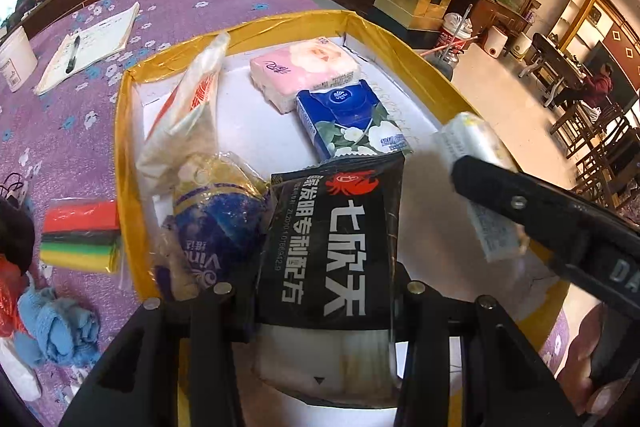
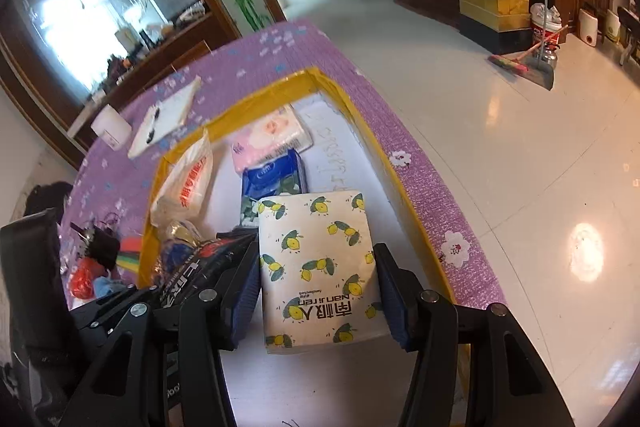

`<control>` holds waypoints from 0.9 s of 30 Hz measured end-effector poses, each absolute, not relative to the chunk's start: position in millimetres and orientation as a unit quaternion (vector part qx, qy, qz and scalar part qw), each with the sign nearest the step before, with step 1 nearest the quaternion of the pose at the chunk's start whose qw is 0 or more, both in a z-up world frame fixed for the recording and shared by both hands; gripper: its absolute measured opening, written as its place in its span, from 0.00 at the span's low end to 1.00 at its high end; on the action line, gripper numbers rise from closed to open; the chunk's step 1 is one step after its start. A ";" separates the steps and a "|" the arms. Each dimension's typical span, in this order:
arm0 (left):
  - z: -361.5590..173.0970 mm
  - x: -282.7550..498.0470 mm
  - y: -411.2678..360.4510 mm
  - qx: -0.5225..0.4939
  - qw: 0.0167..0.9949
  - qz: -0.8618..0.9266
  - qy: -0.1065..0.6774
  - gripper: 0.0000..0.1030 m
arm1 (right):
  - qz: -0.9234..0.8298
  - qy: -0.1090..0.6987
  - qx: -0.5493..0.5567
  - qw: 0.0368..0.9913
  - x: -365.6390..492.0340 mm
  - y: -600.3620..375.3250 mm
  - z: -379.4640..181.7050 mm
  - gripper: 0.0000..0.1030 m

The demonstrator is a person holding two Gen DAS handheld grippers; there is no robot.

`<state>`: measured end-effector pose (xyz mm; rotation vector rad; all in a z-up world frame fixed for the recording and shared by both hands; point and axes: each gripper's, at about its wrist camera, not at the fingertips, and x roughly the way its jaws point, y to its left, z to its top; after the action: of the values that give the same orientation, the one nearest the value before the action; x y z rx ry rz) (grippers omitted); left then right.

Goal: Organize soft objects
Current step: 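Lower both packs into the tray and open both grippers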

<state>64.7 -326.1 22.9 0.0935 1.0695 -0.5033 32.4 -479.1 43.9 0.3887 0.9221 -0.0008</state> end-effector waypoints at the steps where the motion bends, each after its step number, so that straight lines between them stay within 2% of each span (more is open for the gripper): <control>1: 23.1 63.6 -326.9 0.046 0.829 -0.240 0.503 0.41 | 0.001 0.448 0.181 0.875 35.5 -477.7 42.8 0.57; 24: 23.4 64.5 -323.4 0.036 0.830 -0.240 0.501 0.41 | -0.026 0.456 0.163 0.874 62.8 -475.1 36.1 0.58; 27: 23.7 63.5 -322.3 0.031 0.831 -0.243 0.499 0.42 | -0.027 0.448 0.173 0.877 60.0 -478.4 37.7 0.65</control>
<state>63.5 -322.3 23.7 0.0657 1.0579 -0.5163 60.0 -478.4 37.7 0.3604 0.9350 -0.0568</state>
